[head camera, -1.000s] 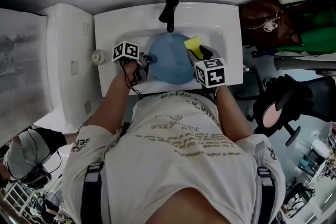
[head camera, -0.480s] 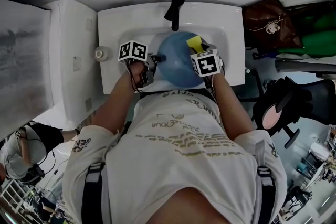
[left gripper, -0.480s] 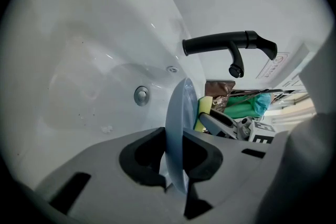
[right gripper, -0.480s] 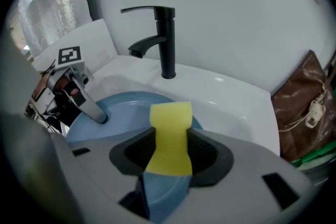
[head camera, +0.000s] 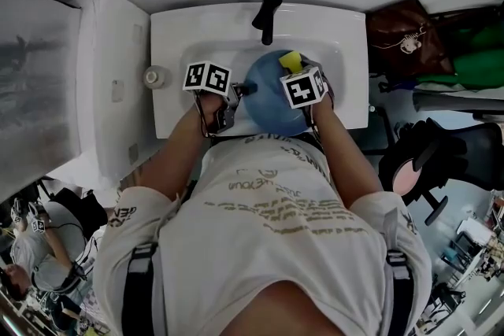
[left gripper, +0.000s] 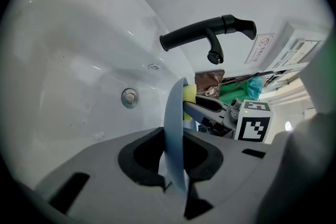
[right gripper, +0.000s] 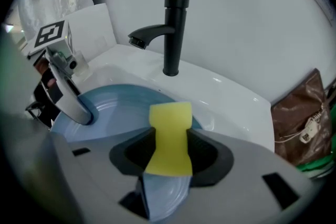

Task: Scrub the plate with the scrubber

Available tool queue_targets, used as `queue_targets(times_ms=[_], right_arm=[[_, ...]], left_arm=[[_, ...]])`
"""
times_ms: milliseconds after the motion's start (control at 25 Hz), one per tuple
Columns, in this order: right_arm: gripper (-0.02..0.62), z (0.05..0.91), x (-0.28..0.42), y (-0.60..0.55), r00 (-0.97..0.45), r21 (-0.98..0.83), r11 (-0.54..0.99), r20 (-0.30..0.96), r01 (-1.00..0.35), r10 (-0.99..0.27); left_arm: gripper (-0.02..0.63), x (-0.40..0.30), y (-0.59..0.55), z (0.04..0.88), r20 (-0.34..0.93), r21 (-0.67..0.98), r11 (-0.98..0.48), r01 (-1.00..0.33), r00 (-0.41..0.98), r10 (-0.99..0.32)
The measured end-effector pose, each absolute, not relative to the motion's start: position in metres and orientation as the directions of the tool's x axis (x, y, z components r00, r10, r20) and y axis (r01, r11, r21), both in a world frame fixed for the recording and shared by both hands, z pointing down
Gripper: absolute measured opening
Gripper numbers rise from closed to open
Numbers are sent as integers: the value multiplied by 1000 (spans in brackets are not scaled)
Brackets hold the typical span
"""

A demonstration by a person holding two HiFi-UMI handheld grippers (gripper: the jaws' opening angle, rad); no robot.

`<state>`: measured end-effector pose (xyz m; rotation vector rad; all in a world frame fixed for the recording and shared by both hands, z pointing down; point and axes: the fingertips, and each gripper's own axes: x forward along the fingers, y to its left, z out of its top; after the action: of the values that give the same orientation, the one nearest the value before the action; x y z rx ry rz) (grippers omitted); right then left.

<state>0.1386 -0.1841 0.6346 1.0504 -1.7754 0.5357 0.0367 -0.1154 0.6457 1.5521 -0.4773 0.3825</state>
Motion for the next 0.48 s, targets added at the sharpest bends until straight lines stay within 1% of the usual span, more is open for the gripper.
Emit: queue_targets(times_ms=[240, 480], right_arm=[[192, 626, 104, -187, -225, 76, 584, 876, -808, -427], [192, 621, 67, -177, -330, 25, 673, 857, -739, -395]], left_arm=[[64, 39, -120, 640, 525, 847, -51, -529, 848, -78], [64, 31, -123, 641, 527, 844, -57, -534, 844, -104]])
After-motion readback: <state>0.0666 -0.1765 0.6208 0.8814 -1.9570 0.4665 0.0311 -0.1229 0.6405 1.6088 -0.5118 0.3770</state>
